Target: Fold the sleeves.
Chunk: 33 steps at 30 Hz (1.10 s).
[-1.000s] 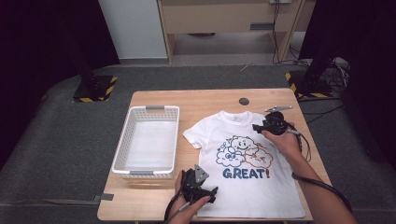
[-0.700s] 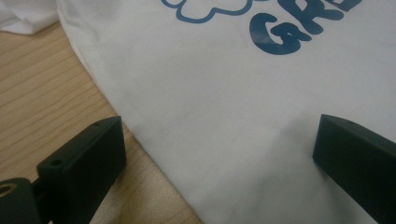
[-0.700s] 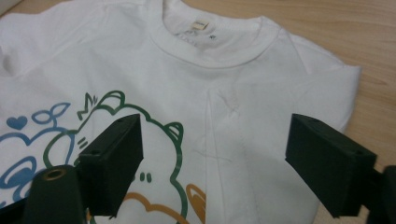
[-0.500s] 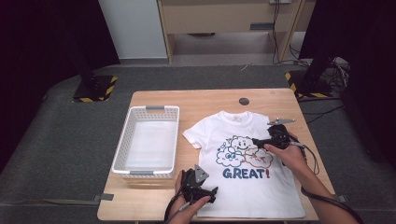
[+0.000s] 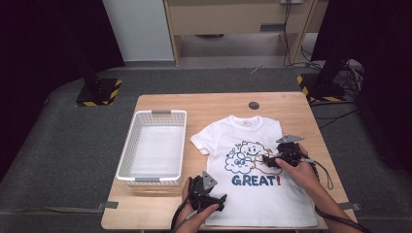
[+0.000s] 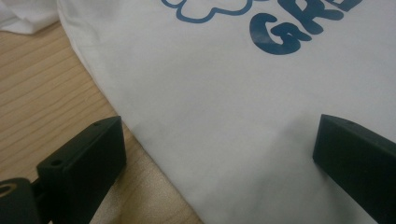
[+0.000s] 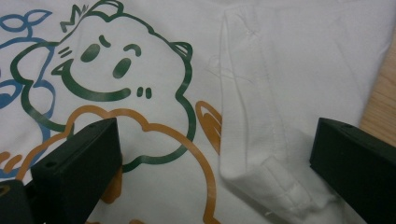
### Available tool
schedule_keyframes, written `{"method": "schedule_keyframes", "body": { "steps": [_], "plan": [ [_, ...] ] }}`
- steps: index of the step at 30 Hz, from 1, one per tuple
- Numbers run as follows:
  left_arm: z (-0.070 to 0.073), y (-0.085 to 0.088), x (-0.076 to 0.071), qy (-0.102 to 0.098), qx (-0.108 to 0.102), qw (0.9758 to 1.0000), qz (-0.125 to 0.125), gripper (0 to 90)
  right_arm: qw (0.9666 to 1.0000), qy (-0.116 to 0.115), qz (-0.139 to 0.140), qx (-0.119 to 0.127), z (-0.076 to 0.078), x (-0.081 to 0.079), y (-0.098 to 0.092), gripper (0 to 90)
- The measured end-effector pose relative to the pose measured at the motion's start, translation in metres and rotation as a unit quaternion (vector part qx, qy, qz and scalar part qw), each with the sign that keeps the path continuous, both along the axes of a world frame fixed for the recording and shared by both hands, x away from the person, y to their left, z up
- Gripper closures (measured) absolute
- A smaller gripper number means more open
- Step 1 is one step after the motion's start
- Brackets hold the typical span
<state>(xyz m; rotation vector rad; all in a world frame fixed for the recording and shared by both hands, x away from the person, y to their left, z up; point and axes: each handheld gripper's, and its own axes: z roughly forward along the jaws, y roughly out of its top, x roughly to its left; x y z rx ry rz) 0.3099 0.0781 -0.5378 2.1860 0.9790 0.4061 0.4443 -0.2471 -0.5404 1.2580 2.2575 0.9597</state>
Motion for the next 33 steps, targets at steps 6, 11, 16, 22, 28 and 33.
{"method": "schedule_keyframes", "body": {
  "steps": [6,11,16,22,28,33],
  "plan": [
    [0.000,0.000,-0.001,0.003,-0.001,1.0000,-0.005,0.0,1.0000,0.000,0.000,-0.001,0.000,0.000,0.001,1.6],
    [0.006,0.000,-0.002,0.012,0.003,0.9998,-0.014,1.1,1.0000,0.000,0.002,0.000,0.000,0.000,0.000,1.6],
    [0.022,0.002,0.000,0.012,-0.006,0.9998,-0.016,1.3,1.0000,0.002,0.009,0.001,0.000,0.000,-0.002,1.3],
    [0.042,-0.002,0.007,0.002,-0.002,0.9998,-0.017,1.8,0.9999,0.001,0.013,0.001,0.000,0.000,-0.008,1.3],
    [0.058,-0.009,0.020,-0.007,-0.006,0.9999,-0.014,1.9,0.9999,0.000,0.013,0.001,-0.001,-0.003,-0.014,1.3],
    [0.063,-0.015,0.031,-0.009,-0.006,0.9999,-0.014,1.8,0.9999,0.001,0.017,0.000,-0.001,-0.004,-0.019,1.3]
  ]
}}
